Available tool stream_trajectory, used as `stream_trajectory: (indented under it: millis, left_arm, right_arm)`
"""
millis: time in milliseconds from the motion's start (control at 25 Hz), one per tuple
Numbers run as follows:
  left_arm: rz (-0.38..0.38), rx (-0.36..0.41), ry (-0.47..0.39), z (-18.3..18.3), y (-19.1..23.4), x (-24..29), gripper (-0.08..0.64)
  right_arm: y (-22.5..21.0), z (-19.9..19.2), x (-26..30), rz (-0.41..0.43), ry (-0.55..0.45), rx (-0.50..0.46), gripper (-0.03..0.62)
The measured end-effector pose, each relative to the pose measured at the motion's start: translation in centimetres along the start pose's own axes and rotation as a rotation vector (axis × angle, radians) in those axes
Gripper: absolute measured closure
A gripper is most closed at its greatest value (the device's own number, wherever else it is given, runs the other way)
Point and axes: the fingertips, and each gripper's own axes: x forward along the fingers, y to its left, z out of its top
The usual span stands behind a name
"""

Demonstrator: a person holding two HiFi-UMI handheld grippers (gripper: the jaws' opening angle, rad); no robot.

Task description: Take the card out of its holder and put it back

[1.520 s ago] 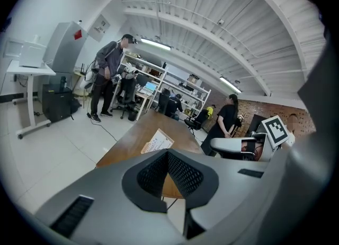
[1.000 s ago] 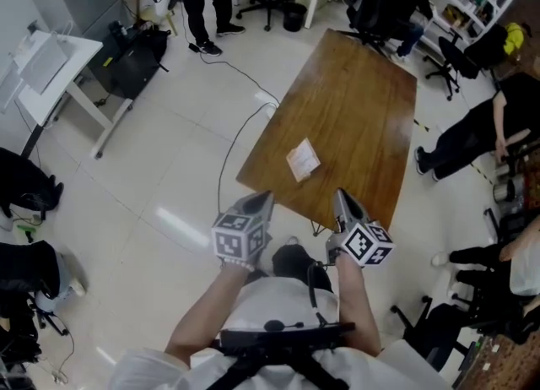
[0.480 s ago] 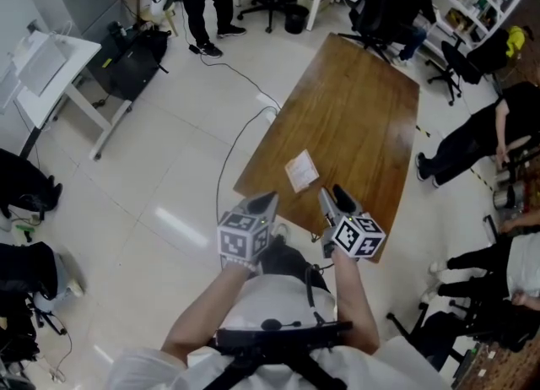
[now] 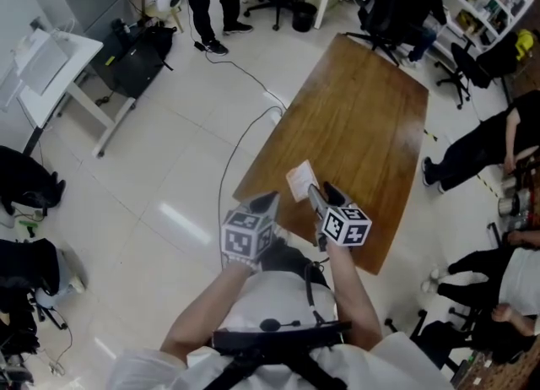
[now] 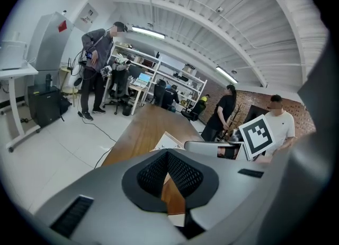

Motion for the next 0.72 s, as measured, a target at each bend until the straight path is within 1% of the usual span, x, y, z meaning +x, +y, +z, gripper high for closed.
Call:
stream_trajectory:
  millis: [240, 320, 480, 640, 720]
  left_arm:
    - [-0.011, 0.014, 0.03, -0.2, -0.2, 1.5, 0.565]
    - [-0.016, 0.018, 0.046, -0.4, -0.4, 2.0, 0.565]
    - [-0.018, 0.022, 0.053, -0.5, -0.3, 2.5, 0.565]
    - [-0.015, 0.018, 0.063, -0.4, 0.1, 2.6, 0.565]
    - [-0.012, 0.016, 0.058, -0.4, 0.2, 2.7, 0.565]
  right_arm:
    - [-0.1, -0.6, 2.7, 0.011, 0.042, -0.041, 0.364]
    - [-0.2, -0.7, 3.4, 0.013, 0.05, -0.049, 0.398]
    - [0.0, -1.3, 4.5, 0.02, 0.07, -0.057, 0.405]
    - [0.2, -1.8, 5.6, 0.022, 0.079, -0.067, 0.462]
    - [0.3, -2.1, 5.8, 0.025, 0.084, -0.071, 0.475]
